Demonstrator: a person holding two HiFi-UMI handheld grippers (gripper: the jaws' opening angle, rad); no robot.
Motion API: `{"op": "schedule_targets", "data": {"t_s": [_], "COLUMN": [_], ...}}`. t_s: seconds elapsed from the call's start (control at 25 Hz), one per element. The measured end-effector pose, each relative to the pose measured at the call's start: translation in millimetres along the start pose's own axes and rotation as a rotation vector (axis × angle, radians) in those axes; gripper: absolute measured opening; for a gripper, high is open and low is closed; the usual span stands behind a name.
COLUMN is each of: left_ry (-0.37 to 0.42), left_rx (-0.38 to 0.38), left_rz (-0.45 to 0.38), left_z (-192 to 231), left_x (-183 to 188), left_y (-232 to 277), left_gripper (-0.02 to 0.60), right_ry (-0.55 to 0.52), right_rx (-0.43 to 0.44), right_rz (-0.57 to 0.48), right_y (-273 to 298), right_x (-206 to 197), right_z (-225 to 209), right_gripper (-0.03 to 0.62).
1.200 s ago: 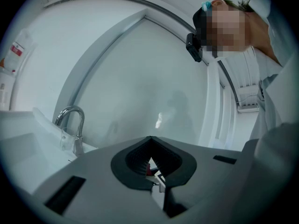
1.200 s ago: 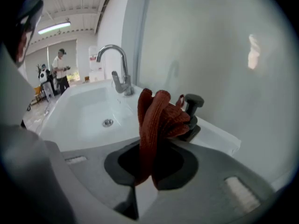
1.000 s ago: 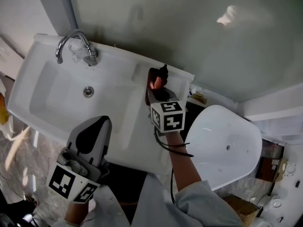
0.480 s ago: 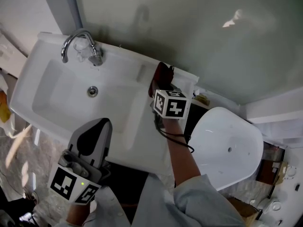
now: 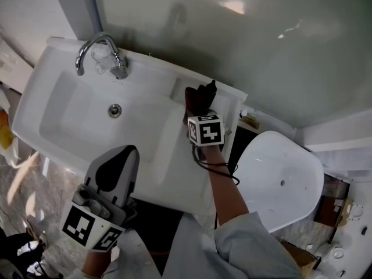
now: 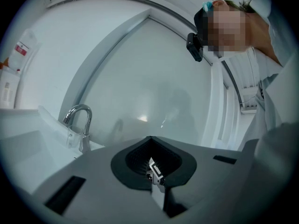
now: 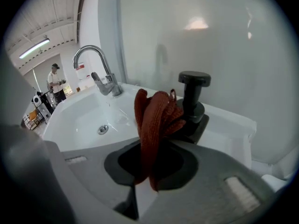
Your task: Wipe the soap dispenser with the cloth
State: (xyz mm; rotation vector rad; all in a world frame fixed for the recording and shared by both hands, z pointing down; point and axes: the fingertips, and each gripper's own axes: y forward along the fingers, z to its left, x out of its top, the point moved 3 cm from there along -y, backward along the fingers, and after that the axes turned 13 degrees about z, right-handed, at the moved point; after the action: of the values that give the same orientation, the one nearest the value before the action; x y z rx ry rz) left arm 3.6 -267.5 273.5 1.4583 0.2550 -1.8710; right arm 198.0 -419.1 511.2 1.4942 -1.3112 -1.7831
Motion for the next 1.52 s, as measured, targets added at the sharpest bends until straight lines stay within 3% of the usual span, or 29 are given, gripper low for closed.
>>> {"op": "schedule_targets", "data": {"t_s": [0.24,0.8,0.96,1.08,1.2,1.36,1.52], "left_ry": [0.004,0.011,0.009,0.009,0.007,0.005,0.003], "left_rx": [-0.022,-0.045,-0.043,-0.043,-0.044,-0.043,-0.037], "left_rz": [0.004,0.010,0.006,0.005,0.003,0.004,0.007], "left_z": [-5.6,-13.2,-11.5,-10.9,-12.1,-12.6,-10.7], "left_x": [-2.6,0.3,1.2,1.2,0.8,0.7,0.0], "left_y": [6.2,16.6,16.8,16.8,17.9,19.9,19.0], "left_gripper": [0.003,0.003,0.003,0.003,0.003,0.003,0.003], "right_ry": [0.073,0.269,0.314,0.265,0.129,-0.023,-0.011], "right_rx": [-0.006,-0.123,-0.144,-0.170,-0.232,-0.267,-0.261], "right_rz": [-0.008,0.003,-0.053,-0.156,-0.217,-0.214,-0.185], "right_y": [-9.6,-35.1,-53.3,-81.0,-101.5,-98.3,-80.6], "right_x": [-17.4,-50.7,-43.1,-19.2,7.3,28.2,23.4], "right_z": [-19.5,-89.0,-99.2,-93.6,-82.4,-67.0,-67.7], "right_gripper": [0.055,0.055,0.055,0.055,0.055,0.055,0.055]}}
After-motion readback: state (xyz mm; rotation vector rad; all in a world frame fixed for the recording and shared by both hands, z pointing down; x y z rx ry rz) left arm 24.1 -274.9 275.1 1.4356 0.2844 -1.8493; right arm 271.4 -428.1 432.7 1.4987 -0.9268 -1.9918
